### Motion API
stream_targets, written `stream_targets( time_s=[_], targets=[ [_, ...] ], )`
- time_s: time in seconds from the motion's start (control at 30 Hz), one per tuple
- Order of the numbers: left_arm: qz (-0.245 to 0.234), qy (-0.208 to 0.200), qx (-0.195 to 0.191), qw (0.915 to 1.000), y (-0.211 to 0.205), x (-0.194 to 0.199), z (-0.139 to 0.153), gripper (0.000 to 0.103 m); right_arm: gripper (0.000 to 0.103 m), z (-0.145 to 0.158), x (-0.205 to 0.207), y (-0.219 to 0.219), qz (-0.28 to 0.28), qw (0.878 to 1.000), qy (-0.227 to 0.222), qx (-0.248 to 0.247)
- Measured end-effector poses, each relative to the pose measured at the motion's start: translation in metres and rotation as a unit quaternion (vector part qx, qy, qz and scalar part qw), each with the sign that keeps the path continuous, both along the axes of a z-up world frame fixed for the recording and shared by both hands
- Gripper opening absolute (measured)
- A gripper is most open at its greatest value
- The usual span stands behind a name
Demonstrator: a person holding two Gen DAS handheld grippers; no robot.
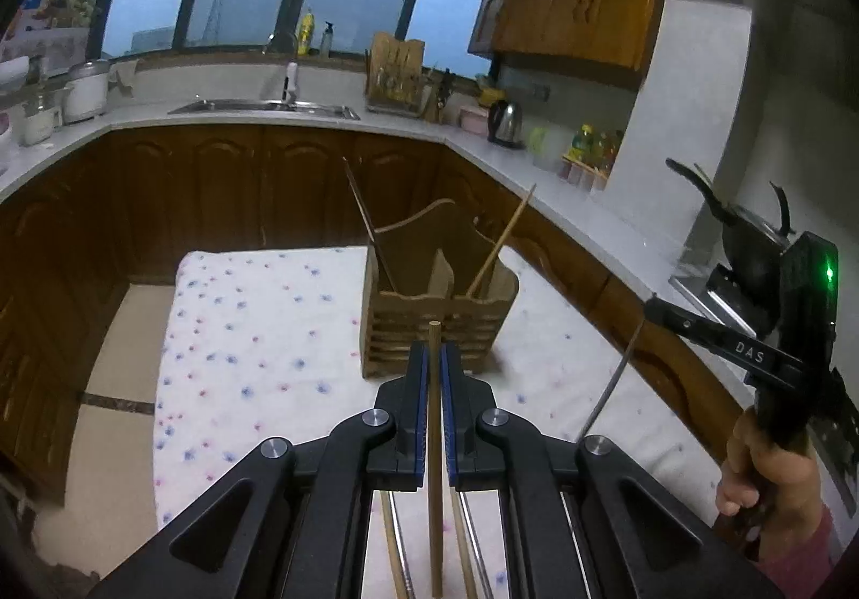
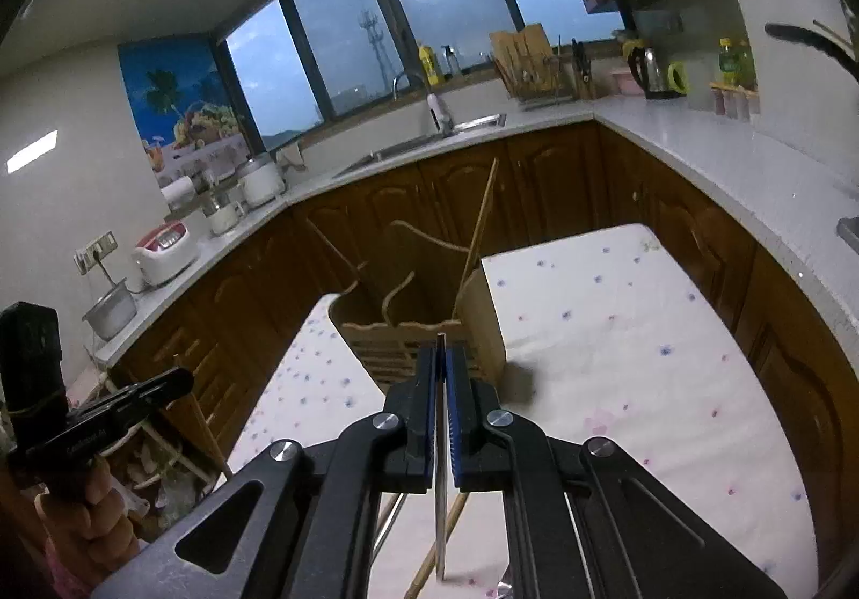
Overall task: Organize utensils
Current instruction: 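Lift both held chopsticks and carry them over the wooden holder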
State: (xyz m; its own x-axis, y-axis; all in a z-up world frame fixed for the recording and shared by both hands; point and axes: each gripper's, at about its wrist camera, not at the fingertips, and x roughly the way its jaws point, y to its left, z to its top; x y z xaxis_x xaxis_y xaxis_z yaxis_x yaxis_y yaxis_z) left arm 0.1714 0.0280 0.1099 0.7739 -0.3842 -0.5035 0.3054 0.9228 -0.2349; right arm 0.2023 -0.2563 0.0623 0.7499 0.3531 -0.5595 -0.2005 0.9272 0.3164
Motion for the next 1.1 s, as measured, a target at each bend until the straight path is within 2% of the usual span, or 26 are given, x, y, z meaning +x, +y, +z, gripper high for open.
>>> stream_targets(
  time_s=[0.67,0.87,1.1],
  targets=[
    [0.023,-0.036,-0.032,0.9986,0.023,-0.004,0.014,0.003,0.004,0.025,0.001,-0.005,-0.010,0.999,-0.039,0.007],
    [0.029,-0.061,-0.045,0.9967,0.026,0.002,0.021,0.003,0.004,0.033,0.008,-0.009,-0.018,0.998,-0.051,0.012],
    [0.044,-0.097,-0.077,0.9914,0.032,0.017,0.031,0.003,0.004,0.053,0.026,-0.013,-0.035,0.996,-0.082,0.028]
  ],
)
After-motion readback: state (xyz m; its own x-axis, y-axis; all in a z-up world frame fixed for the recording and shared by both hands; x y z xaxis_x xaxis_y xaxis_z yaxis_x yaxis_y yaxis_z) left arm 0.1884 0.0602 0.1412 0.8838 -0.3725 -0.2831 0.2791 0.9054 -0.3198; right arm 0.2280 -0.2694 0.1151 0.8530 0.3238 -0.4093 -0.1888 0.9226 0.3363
